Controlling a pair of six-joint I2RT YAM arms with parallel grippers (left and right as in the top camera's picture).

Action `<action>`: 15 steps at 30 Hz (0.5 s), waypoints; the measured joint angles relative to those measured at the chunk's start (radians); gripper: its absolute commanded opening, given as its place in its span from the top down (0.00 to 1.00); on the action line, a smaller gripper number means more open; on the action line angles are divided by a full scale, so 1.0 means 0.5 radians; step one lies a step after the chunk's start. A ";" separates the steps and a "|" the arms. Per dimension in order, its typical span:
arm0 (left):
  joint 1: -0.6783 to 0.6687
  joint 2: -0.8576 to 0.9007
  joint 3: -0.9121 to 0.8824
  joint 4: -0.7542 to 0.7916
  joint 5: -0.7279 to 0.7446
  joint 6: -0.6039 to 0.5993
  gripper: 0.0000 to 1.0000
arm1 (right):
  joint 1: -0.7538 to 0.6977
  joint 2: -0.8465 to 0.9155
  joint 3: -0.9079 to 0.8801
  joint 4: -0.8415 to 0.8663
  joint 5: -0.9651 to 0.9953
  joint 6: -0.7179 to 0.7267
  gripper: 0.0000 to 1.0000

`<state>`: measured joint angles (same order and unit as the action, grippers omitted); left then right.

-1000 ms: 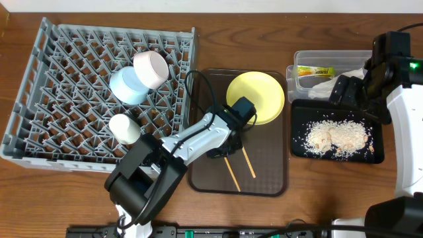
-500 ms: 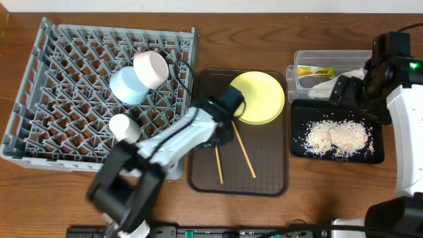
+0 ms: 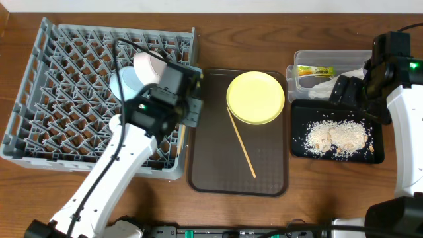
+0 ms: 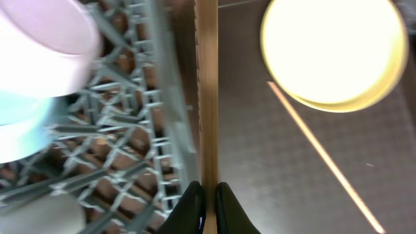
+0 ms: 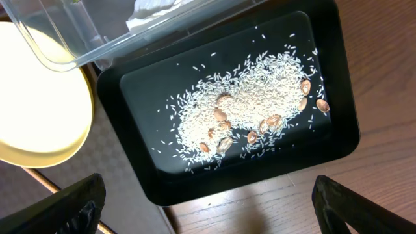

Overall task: Sort waste into correct bins and load items into the dishwasher
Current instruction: 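Carry the chopstick to the dish rack and drop it in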

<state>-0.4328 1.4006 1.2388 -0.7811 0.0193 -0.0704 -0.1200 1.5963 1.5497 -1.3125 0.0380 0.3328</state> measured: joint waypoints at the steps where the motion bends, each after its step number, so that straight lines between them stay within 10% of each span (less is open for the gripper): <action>1: 0.037 0.008 -0.001 -0.001 -0.001 0.025 0.92 | 0.000 0.000 0.000 0.000 -0.001 0.000 0.01; 8: 0.239 0.237 0.000 0.069 -0.001 0.101 0.89 | 0.000 0.000 0.000 0.000 -0.001 0.000 0.01; 10: 0.271 0.314 -0.001 0.105 -0.001 0.108 0.58 | 0.000 0.000 0.000 0.000 -0.003 0.000 0.01; 15: 0.286 0.340 -0.001 0.144 0.002 0.127 0.46 | 0.000 0.000 0.000 -0.001 -0.008 0.000 0.01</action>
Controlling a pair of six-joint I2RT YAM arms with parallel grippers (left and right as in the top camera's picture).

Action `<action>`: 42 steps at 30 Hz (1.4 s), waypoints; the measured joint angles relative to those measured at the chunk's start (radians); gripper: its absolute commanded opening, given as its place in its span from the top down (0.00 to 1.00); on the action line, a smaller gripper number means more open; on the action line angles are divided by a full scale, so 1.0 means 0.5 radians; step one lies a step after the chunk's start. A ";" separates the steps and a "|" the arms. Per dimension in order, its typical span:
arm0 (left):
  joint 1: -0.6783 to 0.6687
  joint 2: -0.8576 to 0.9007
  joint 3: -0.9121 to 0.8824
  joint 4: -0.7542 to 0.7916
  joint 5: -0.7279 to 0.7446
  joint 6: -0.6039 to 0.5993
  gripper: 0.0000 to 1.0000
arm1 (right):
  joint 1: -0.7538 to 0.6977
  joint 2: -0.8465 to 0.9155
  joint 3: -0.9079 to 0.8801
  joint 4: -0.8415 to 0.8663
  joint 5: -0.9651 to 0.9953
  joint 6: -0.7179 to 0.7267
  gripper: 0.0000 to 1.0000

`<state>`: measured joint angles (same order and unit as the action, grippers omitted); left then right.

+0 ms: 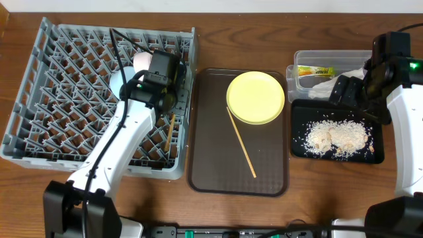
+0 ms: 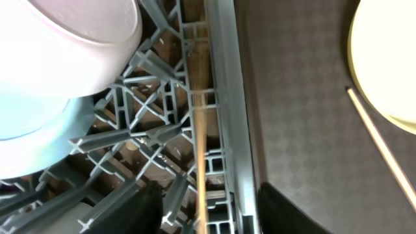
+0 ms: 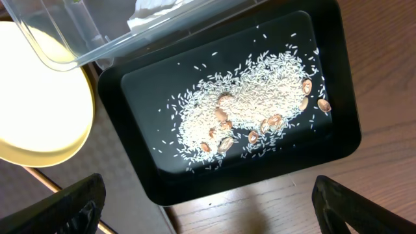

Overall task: Sort waste into correct bins and load items into the dishwasher
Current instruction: 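Carry the chopstick to the dish rack and drop it in, then grasp the second wooden chopstick on the tray with left gripper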

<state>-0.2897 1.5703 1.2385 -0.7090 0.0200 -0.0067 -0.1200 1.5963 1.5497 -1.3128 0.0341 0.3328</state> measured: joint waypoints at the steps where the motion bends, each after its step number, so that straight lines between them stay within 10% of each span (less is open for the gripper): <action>1: 0.000 -0.008 0.000 -0.001 0.008 -0.019 0.45 | 0.000 0.000 0.000 0.001 -0.001 0.000 0.01; 9: -0.071 -0.114 0.001 -0.101 0.365 -0.572 0.23 | 0.000 0.000 0.000 0.001 -0.001 0.000 0.01; 24: -0.917 0.218 -0.056 0.068 0.110 -1.337 0.20 | 0.000 0.000 0.000 0.001 -0.023 0.000 0.01; 42: -1.046 0.696 -0.072 0.214 -0.168 -1.506 0.29 | 0.000 0.000 0.000 0.000 -0.037 0.000 0.01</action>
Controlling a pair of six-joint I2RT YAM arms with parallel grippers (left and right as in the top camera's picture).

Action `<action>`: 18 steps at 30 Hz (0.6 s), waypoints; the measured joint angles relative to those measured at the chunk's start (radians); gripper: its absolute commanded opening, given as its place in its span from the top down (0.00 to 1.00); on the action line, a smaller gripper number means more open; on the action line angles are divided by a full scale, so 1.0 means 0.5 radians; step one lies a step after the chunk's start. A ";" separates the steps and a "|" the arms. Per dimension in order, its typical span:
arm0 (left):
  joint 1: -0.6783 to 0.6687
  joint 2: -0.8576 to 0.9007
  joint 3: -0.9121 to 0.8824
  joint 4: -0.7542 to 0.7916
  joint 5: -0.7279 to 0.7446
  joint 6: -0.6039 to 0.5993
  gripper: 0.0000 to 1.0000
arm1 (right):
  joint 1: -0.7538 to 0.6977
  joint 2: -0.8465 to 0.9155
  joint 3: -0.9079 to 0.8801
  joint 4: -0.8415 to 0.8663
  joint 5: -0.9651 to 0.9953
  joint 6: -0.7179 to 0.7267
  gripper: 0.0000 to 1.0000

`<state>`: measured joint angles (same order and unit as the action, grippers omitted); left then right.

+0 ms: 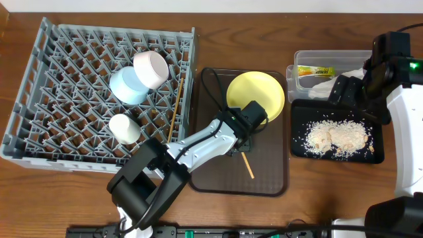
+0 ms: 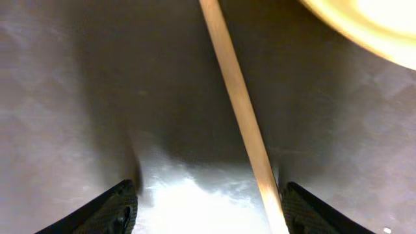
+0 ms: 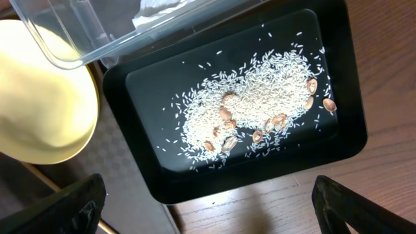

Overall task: Sort waste into correct bins and load items into the dishwasher
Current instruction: 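Grasp the second wooden chopstick on the tray with left gripper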

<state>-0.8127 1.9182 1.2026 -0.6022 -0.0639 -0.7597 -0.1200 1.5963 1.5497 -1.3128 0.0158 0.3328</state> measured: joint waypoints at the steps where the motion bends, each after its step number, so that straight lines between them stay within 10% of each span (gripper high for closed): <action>1: 0.000 0.000 0.000 -0.003 -0.013 0.001 0.33 | 0.000 0.000 0.000 0.001 -0.002 0.000 0.01; 18: 0.000 0.018 -0.001 -0.074 0.049 -0.055 0.56 | 0.000 0.000 0.000 -0.007 -0.004 0.000 0.01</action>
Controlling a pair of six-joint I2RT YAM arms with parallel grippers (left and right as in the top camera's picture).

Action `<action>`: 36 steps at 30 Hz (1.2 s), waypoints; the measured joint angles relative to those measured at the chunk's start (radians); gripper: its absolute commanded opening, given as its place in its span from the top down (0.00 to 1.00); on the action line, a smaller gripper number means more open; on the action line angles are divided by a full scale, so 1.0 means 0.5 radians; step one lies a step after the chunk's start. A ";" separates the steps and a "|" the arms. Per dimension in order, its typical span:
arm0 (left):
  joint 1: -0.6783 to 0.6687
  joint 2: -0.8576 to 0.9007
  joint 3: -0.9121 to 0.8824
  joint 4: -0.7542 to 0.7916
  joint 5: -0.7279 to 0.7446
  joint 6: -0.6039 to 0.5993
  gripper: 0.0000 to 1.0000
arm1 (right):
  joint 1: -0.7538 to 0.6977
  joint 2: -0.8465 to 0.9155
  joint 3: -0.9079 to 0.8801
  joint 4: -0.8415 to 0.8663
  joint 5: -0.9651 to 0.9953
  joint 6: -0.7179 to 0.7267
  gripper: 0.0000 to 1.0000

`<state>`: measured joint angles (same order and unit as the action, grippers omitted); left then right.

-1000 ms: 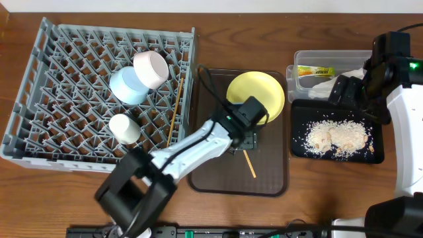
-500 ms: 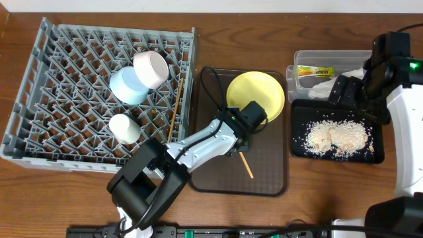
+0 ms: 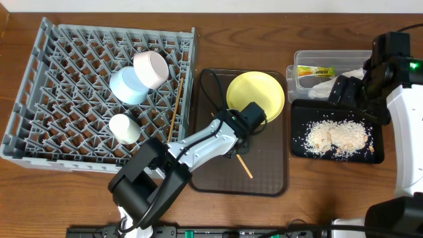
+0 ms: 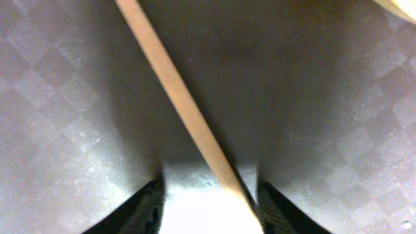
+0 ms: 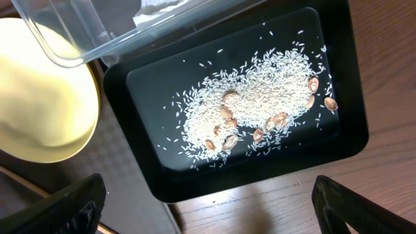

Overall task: Sort waste into correct bins and load items into the dishwasher
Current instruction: 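Grasp the second wooden chopstick on the tray with left gripper, then carry the second chopstick into the dish rack and release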

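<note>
A wooden chopstick lies on the brown tray, just below the yellow plate. My left gripper is down over it. In the left wrist view the chopstick runs between the two fingers, close to the right fingertip, with a gap left on both sides. The left gripper is open. A second chopstick lies in the grey rack by its right wall. My right gripper hangs wide open and empty near the black tray.
The rack holds a pink cup, a blue cup and a small white cup. The black tray carries rice and nut shells. Behind it a clear container holds wrappers.
My left gripper's fingers stand closer together around the chopstick on the brown tray, and the chopstick crosses the wrist view at a different slant. The right arm stays put.
My left gripper was shut on a chopstick above the rack's right edge. Half a second later it was open and that chopstick lay in the rack. Then it stood wide open astride the chopstick on the brown tray, and now its fingers have narrowed around it.
</note>
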<state>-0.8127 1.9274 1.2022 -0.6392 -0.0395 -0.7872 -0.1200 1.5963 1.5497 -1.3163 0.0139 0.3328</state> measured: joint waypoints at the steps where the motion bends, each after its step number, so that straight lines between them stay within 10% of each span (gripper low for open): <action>1: 0.000 0.000 0.000 0.000 0.005 -0.005 0.58 | 0.000 0.000 0.000 0.000 0.000 0.000 0.01; 11: 0.002 0.000 0.000 -0.006 0.005 -0.034 0.92 | 0.000 0.000 0.000 0.000 -0.001 0.000 0.01; 36: 0.784 -1.045 0.089 -0.147 0.013 1.389 0.92 | 0.000 0.000 0.000 0.000 -0.007 0.001 0.00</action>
<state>-0.4210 1.4048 1.2465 -0.7128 -0.0330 -0.0925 -0.1200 1.5963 1.5497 -1.3163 0.0105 0.3332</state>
